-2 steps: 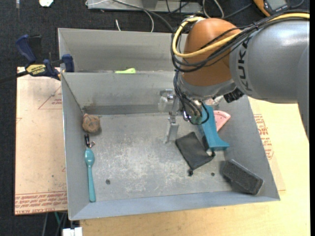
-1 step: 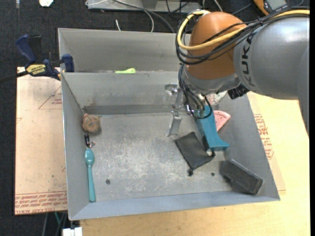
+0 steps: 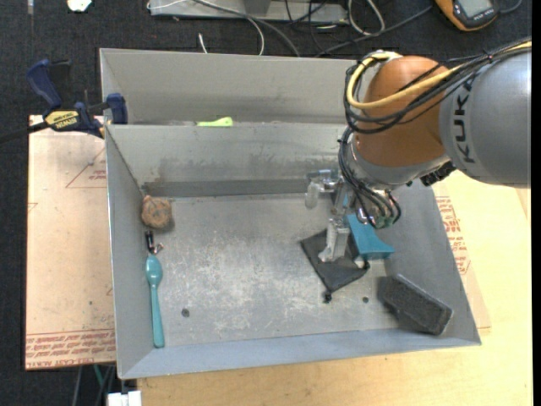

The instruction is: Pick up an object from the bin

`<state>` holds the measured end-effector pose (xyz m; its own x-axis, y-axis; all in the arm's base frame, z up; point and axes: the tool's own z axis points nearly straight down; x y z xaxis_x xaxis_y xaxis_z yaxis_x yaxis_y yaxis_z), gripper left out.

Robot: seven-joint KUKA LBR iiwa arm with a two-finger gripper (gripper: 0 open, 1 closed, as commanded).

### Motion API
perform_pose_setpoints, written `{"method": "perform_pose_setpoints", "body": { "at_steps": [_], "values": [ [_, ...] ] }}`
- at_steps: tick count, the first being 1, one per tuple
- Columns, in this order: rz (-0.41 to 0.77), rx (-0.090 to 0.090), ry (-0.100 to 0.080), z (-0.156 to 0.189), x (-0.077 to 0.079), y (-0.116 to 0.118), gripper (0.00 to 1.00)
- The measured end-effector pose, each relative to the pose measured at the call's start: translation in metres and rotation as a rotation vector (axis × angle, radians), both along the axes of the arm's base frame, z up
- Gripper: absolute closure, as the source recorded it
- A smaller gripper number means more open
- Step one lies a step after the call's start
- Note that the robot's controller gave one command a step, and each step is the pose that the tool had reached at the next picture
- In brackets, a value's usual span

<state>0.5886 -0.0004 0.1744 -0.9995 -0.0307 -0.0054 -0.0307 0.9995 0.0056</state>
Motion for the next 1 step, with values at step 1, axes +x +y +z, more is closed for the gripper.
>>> {"method": "perform_pose_setpoints", "body": {
  "at_steps": [1],
  "values": [
    [-0.025, 0.003, -0.010, -0.0350, 0.0089, -0.0106, 0.00]
  ]
}}
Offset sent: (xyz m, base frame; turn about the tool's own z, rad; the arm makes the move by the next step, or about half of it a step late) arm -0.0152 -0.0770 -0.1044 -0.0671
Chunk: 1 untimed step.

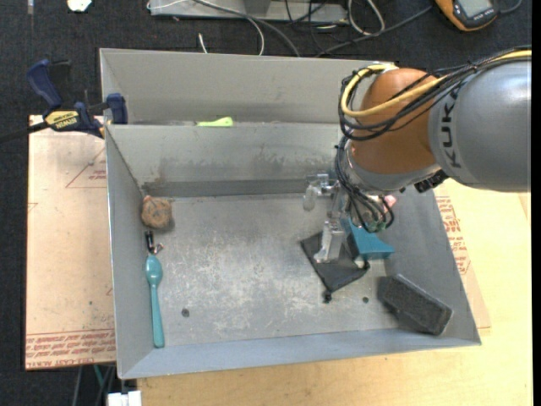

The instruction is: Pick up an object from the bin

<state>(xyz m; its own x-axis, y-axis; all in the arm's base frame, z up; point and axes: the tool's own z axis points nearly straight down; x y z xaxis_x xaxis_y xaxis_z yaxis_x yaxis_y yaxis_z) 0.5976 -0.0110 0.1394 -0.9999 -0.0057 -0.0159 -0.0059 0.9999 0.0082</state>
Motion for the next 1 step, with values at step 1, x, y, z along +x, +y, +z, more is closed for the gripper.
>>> {"method": "perform_pose_setpoints", "body": {
  "at_steps": [1],
  "values": [
    [0.091, -0.003, 0.003, -0.0631, -0.0190, -0.0584, 0.00]
  ]
}}
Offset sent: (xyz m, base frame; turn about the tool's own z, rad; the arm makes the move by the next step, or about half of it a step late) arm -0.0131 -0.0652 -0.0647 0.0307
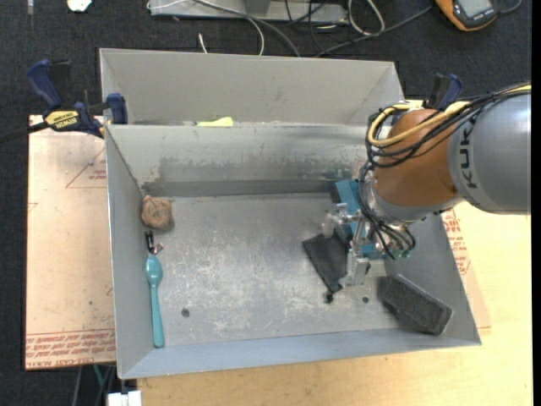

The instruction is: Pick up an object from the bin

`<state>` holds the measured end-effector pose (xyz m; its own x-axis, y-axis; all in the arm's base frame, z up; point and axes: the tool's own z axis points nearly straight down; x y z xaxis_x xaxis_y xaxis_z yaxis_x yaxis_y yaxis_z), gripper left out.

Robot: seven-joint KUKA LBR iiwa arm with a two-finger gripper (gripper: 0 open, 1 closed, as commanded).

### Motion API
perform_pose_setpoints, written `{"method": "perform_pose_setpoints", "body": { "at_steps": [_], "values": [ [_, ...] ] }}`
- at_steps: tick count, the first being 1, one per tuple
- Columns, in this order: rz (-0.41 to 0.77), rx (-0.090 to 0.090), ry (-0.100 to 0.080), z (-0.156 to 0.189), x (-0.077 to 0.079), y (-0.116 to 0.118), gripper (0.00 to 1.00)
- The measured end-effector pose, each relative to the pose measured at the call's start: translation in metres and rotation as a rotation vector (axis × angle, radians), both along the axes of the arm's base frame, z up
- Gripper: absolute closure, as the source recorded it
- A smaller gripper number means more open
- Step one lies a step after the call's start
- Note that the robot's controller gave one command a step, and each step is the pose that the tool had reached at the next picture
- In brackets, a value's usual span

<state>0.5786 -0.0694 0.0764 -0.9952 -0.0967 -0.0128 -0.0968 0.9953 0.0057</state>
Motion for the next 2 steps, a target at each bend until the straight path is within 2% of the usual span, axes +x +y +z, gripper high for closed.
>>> {"method": "perform_pose_setpoints", "body": {
  "at_steps": [1, 2],
  "values": [
    [-0.121, 0.008, -0.011, -0.0009, 0.0069, -0.0063, 1.00],
    [-0.121, 0.009, -0.011, -0.0012, 0.0070, -0.0059, 1.00]
  ]
}}
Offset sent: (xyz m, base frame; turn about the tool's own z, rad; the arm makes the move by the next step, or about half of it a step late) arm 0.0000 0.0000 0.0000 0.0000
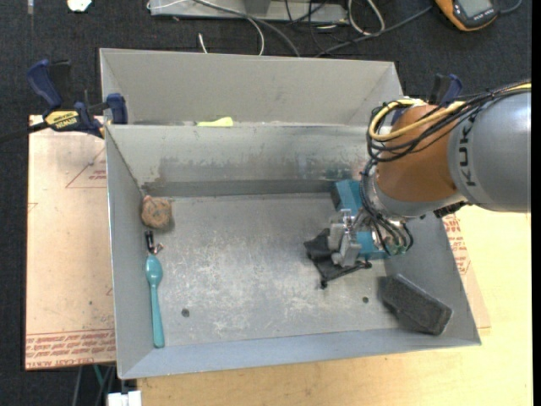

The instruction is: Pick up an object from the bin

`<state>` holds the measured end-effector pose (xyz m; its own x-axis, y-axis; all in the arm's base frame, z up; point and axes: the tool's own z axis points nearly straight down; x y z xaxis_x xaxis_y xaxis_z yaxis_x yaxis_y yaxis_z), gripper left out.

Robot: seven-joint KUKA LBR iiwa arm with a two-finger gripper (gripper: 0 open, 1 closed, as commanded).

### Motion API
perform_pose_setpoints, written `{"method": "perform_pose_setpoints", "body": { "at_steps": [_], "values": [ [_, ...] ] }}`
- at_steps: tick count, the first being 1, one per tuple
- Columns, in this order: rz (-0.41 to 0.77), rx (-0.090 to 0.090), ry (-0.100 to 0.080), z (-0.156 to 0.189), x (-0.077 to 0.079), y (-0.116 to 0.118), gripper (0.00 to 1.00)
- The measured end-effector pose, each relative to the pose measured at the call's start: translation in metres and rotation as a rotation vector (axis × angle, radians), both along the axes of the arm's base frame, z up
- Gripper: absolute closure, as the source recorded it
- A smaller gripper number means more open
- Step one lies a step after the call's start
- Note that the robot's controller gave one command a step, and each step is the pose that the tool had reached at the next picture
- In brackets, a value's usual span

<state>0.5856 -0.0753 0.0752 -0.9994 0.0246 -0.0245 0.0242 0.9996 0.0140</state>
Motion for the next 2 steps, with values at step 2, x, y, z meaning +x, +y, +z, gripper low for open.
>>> {"method": "perform_pose_setpoints", "body": {
  "at_steps": [2],
  "values": [
    [-0.029, 0.002, 0.005, 0.120, 0.003, 0.000, 1.00]
  ]
}}
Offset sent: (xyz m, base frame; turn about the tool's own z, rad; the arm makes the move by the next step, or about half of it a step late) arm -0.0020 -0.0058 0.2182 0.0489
